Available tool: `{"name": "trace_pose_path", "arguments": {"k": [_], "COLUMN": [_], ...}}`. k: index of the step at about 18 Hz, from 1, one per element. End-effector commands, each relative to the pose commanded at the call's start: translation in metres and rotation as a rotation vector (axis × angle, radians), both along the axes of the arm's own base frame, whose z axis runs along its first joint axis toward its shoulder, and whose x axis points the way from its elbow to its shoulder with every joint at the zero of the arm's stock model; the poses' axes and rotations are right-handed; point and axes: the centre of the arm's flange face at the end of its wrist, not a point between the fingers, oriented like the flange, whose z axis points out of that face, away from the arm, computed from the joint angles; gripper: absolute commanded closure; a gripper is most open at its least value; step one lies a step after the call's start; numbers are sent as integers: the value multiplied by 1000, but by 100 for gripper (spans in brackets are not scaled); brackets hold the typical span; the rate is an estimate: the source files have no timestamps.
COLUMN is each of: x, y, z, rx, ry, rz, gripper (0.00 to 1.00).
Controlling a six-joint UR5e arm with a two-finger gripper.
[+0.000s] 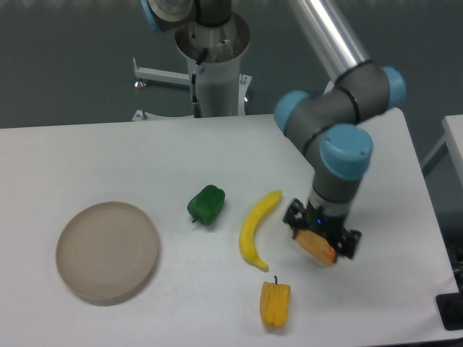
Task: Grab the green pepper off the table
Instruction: 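Move the open gripper over to above the green bell pepper, then lower the open gripper onto the green bell pepper and close it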
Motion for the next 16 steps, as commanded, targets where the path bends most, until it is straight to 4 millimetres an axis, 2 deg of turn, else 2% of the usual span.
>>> {"name": "trace_pose_path", "arguments": {"k": [3,7,10,14,16], "x": [39,77,122,151,153], "y": [-15,-31,-27,-25,-23], "z": [-5,-4,-23,-43,-47], "rx": [8,51,45,67,64], "ry": [-82,-178,-178,-154,-154], "rz": [80,132,75,58,55], "gripper": [0,0,0,0,0]}}
